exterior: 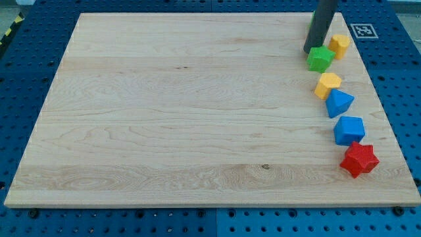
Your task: Slide the yellow heart to the bottom of the red circle
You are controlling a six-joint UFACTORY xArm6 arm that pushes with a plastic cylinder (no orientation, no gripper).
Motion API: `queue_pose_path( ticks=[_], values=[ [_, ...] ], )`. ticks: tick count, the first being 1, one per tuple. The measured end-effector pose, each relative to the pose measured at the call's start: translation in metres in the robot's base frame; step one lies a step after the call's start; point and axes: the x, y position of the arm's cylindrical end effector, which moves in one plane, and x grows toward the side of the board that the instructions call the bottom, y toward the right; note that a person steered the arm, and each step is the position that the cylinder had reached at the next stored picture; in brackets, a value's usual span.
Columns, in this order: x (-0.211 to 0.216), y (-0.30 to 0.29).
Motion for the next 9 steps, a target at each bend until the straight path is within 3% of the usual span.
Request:
queue_pose_path(
  ticks=[2, 5, 7, 8, 9],
  values=[
    [0.013, 0.003],
    [0.002, -0.042],
    [-0.117, -0.040],
    [-0.131, -0.023],
    [-0.131, 0.036]
  ],
)
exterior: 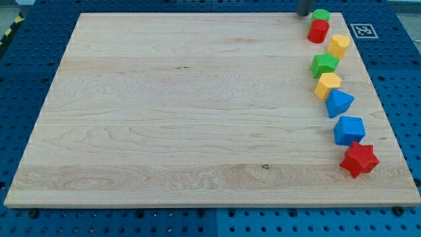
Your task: Slide the yellow heart to the bottom of the red circle
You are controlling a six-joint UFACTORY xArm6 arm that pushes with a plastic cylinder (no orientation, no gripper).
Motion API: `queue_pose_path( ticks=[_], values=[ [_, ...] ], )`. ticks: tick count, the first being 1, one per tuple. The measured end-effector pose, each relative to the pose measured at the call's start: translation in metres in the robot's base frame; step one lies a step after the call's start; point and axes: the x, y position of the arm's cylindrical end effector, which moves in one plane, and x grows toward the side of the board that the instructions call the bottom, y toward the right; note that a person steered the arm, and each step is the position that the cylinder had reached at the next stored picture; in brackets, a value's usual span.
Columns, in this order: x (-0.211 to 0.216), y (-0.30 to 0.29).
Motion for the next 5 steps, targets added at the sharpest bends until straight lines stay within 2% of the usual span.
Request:
queue_pose_path(
  ticks=[1, 2, 3, 5],
  values=[
    [0.000, 0.053],
    [0.024, 0.066],
    [0.067, 0.066],
    [0.111, 0.066]
  ],
)
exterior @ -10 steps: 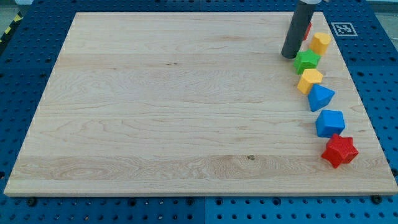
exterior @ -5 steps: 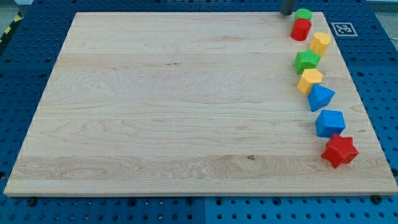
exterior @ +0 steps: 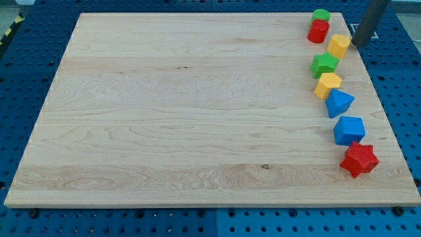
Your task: Slide the yellow heart to the bottom of the red circle
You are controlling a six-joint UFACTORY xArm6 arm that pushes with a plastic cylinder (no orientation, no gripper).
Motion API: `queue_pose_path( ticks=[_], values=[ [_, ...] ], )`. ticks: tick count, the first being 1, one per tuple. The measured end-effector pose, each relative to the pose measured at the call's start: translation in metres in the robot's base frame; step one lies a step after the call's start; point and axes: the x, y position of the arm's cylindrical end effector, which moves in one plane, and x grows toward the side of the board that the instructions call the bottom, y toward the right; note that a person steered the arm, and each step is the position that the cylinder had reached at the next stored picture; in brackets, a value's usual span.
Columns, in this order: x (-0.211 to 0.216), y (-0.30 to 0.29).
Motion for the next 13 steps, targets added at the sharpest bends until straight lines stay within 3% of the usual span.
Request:
queue_pose_path(
  ticks=[10, 13],
  values=[
    [0.003, -0.021],
    [0.004, -0.059]
  ],
)
